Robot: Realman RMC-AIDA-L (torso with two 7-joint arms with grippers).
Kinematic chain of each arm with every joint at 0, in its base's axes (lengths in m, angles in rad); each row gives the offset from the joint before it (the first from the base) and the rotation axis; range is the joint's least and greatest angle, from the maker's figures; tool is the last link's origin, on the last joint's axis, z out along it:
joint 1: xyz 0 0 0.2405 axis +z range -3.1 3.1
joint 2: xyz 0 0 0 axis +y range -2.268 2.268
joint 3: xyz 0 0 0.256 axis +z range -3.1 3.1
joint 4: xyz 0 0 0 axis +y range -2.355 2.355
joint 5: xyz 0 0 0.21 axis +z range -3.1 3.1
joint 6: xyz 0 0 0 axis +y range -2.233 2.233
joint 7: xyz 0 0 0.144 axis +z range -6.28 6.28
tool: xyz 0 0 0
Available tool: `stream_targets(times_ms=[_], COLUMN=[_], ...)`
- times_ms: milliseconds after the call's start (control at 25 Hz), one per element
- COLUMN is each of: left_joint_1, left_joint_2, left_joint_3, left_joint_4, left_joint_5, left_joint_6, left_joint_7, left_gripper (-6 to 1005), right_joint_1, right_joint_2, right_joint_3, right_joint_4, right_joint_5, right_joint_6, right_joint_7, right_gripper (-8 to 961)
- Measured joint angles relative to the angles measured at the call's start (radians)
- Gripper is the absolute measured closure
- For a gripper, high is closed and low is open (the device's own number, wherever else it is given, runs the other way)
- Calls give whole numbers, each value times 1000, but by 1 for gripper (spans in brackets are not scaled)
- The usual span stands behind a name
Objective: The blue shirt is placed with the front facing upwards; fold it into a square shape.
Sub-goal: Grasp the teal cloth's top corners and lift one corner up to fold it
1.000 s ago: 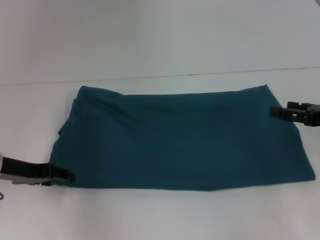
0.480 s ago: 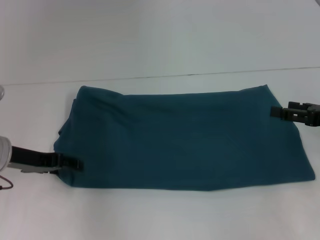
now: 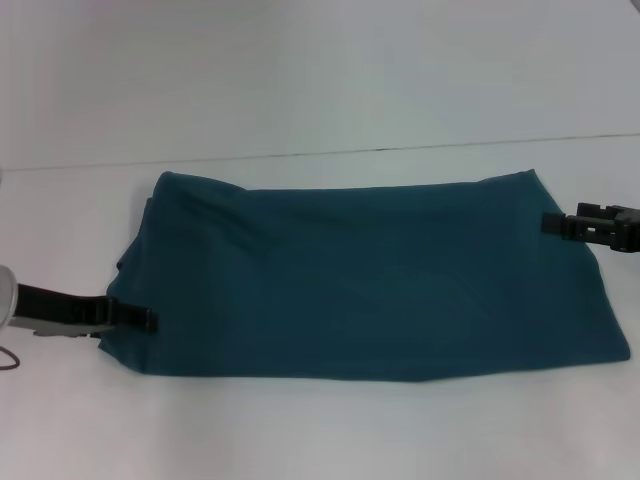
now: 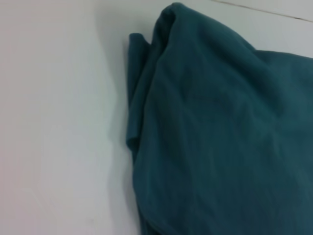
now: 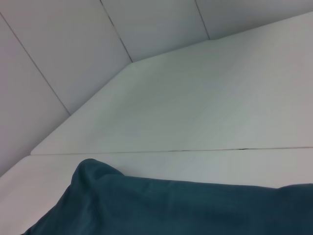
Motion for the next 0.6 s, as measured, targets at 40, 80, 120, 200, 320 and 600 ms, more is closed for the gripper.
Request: stream_targets(times_ms=[40, 80, 120, 200, 320, 600], left_joint_1=[3, 6, 9, 14, 23, 47], left_joint_2=[1, 2, 3, 3, 5, 10], left_joint_3=[0, 0, 0, -2, -6, -7], left_joint_4=[0, 0, 1, 4, 18, 54], left_joint_5=[1, 2, 2, 3, 4, 22], left_joint_6=[2, 4, 6, 6, 7, 16], left_joint_7=[0, -1, -1, -1, -1, -27], left_gripper=[233, 233, 233, 233, 233, 233], right_joint_1=[0, 0, 0, 1, 1, 0], right_joint_2=[0, 0, 0, 0, 0, 0], right_joint_3=[0, 0, 0, 0, 0, 0], right_joint_4=[0, 0, 0, 0, 0, 0], right_joint_5=[0, 0, 0, 0, 0, 0], right_joint_6=[0, 1, 1, 1, 1, 0], right_joint_7=[0, 0, 0, 0, 0, 0], right_gripper=[22, 22, 22, 23, 23, 23])
